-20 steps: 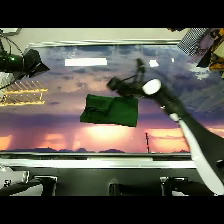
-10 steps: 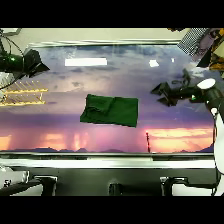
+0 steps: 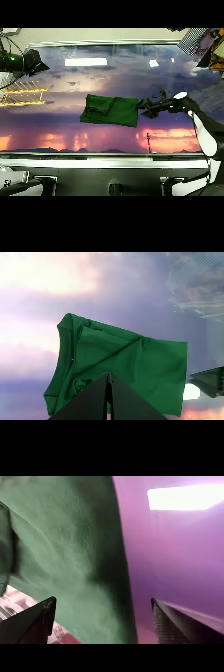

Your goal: Fold the clothes and pants, and hang the long-sleeved shirts on hangers.

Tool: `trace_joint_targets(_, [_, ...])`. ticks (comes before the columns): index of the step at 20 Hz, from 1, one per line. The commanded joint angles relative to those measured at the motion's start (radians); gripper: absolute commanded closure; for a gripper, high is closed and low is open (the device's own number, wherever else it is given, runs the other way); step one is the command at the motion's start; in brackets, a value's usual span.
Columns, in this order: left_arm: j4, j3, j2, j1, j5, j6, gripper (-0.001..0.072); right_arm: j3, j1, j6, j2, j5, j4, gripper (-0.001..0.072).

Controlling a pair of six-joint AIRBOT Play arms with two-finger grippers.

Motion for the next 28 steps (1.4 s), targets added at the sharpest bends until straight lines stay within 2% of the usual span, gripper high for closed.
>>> trace_joint_targets(1, [0.000, 0.000, -0.002, 0.001, 0.005, 0.002, 0.0687, -0.003, 0.059, -0.013, -0.026, -0.039, 0.013, 0.0060])
trace_joint_targets(3, [0.000, 0.000, -0.004, 0.001, 0.005, 0.002, 0.0686, -0.003, 0.077, -0.011, -0.026, -0.054, 0.015, 0.0188])
trace_joint_targets(5, [0.000, 0.000, -0.007, 0.001, 0.005, 0.002, 0.0687, -0.003, 0.082, 0.011, -0.026, -0.064, 0.006, 0.0193])
trace_joint_targets(6, [0.000, 0.000, -0.007, 0.001, 0.005, 0.002, 0.0687, -0.003, 0.084, 0.013, -0.026, -0.068, 0.006, 0.0265])
trace_joint_targets(7, [0.000, 0.000, -0.007, 0.001, 0.008, 0.002, 0.0686, -0.003, 0.083, 0.014, -0.026, -0.071, 0.008, 0.0376])
trace_joint_targets(9, [0.000, 0.000, -0.007, 0.001, 0.011, 0.002, 0.0687, -0.003, 0.083, 0.012, -0.023, -0.070, 0.032, 0.0675])
trace_joint_targets(12, [0.000, 0.000, -0.007, 0.001, 0.011, 0.002, 0.0687, 0.023, 0.076, 0.013, 0.014, -0.063, 0.070, 0.0681])
trace_joint_targets(21, [0.000, 0.000, -0.007, 0.001, 0.011, 0.002, 0.0686, 0.383, -0.116, 0.222, 0.071, 0.025, 0.055, 0.0682])
trace_joint_targets(28, [0.000, 0.000, -0.007, 0.001, 0.010, 0.002, 0.0687, 0.597, -0.293, 0.407, 0.070, -0.026, -0.160, 0.0682])
